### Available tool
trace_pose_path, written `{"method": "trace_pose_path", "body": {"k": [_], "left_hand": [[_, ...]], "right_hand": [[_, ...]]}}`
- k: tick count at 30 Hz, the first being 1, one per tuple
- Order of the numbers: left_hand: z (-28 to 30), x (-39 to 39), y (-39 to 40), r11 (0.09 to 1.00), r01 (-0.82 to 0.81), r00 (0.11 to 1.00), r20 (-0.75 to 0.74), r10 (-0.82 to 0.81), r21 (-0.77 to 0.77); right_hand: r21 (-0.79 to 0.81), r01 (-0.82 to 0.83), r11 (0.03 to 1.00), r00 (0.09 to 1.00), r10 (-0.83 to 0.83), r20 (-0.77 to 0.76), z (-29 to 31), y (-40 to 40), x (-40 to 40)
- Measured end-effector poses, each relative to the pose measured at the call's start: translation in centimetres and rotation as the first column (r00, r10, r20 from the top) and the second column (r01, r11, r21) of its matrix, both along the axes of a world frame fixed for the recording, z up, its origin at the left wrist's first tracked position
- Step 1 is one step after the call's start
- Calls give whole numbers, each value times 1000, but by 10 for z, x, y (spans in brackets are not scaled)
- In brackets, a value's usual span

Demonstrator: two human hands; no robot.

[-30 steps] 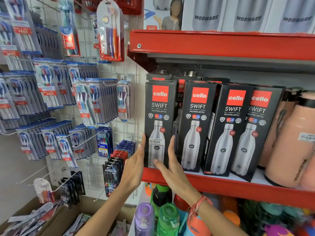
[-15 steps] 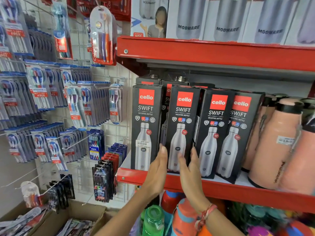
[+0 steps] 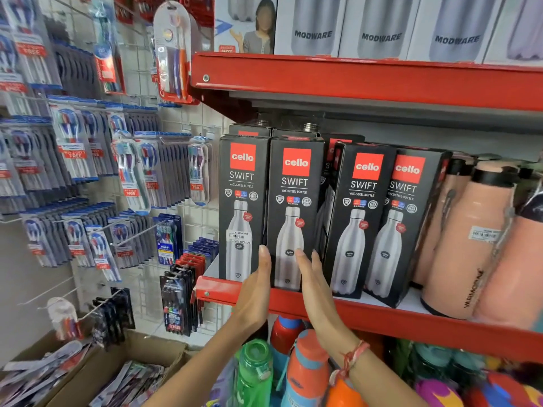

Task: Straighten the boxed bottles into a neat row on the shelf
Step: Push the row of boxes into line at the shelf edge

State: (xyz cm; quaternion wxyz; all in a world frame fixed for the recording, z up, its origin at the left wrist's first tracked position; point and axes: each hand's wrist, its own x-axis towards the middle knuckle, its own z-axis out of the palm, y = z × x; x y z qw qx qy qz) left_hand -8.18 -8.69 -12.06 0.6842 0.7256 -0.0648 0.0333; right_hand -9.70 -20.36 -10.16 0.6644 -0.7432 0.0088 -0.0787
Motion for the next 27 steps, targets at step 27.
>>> {"method": "trace_pose_path", "body": {"k": [27], "left_hand": [[18, -8, -92, 993, 98, 993, 57, -102, 71]], "right_hand": [[5, 253, 967, 956, -251, 153, -1, -93, -5]]}}
